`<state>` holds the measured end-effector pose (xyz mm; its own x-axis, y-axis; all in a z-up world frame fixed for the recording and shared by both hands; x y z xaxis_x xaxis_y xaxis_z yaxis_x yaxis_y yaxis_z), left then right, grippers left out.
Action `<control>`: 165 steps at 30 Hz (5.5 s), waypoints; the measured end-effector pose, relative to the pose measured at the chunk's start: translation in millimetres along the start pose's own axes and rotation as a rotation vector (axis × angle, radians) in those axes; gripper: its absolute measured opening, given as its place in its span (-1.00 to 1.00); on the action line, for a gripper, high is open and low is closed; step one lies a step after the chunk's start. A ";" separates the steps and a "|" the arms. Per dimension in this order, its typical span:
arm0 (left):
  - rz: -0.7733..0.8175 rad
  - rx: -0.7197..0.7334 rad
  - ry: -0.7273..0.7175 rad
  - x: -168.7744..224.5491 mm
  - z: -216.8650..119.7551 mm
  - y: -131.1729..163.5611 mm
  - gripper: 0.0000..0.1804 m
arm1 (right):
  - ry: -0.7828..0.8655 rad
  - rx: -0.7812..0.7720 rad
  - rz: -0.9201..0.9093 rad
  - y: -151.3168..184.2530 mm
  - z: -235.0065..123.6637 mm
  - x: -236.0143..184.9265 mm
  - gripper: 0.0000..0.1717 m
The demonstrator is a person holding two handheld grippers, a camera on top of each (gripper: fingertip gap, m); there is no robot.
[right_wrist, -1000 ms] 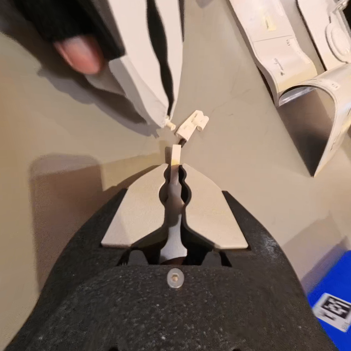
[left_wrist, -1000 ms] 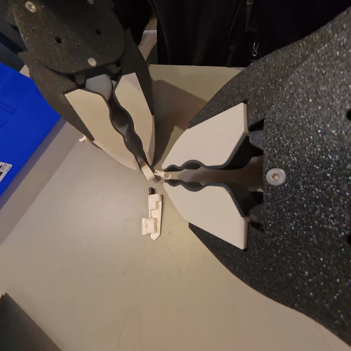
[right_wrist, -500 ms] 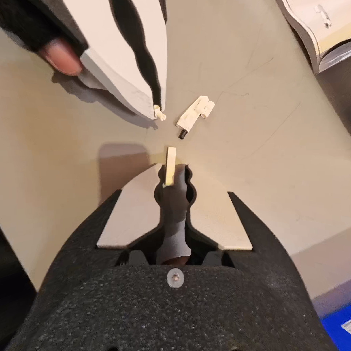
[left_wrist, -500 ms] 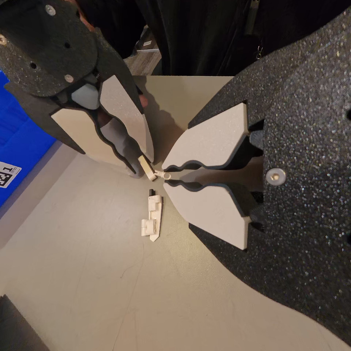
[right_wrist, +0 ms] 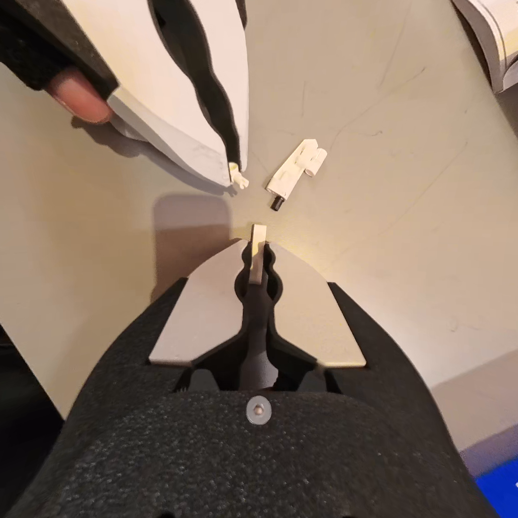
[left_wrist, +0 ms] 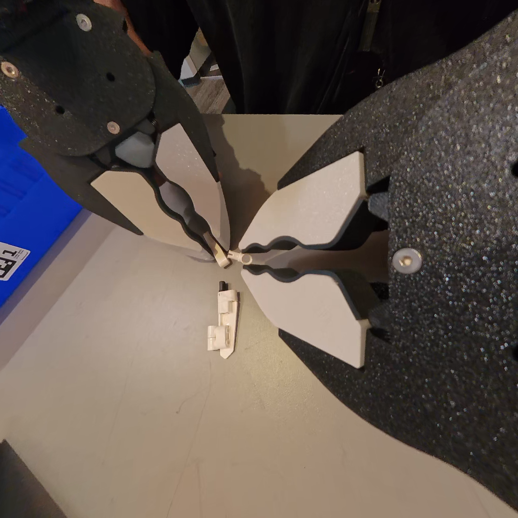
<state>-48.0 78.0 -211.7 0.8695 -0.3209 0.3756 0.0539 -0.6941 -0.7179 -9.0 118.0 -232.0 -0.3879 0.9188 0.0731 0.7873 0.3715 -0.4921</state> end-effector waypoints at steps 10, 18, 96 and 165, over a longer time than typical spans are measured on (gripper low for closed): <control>-0.150 0.046 0.038 -9.2 -2.2 -3.7 -0.92 | 0.120 0.365 0.094 -25.3 -7.8 4.4 -0.91; -0.168 0.048 0.052 -6.3 0.1 -4.2 -0.92 | 0.271 0.447 -0.012 -35.3 -14.5 2.1 -0.91; -0.243 0.037 0.113 -0.8 4.7 -1.9 -0.92 | 0.673 0.342 -0.782 -32.3 -11.9 -6.3 -0.91; -0.216 0.075 0.115 0.1 0.5 -4.7 -0.93 | 1.075 0.318 -1.071 -31.4 -11.2 -2.9 -0.91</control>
<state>-47.9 81.5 -208.5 0.7727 -0.2443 0.5859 0.2722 -0.7063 -0.6535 -27.2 105.2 -207.1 -0.0591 -0.0372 0.9976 0.1914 0.9803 0.0479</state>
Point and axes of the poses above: each gripper's, where its closed fingertips meet, z out along the fingers, y out of its underside, x = y × z across the jaws, the point moved 2 cm from there along -z, back along the fingers, and after that the axes turned 2 degrees about -x, right-handed, at the moved point
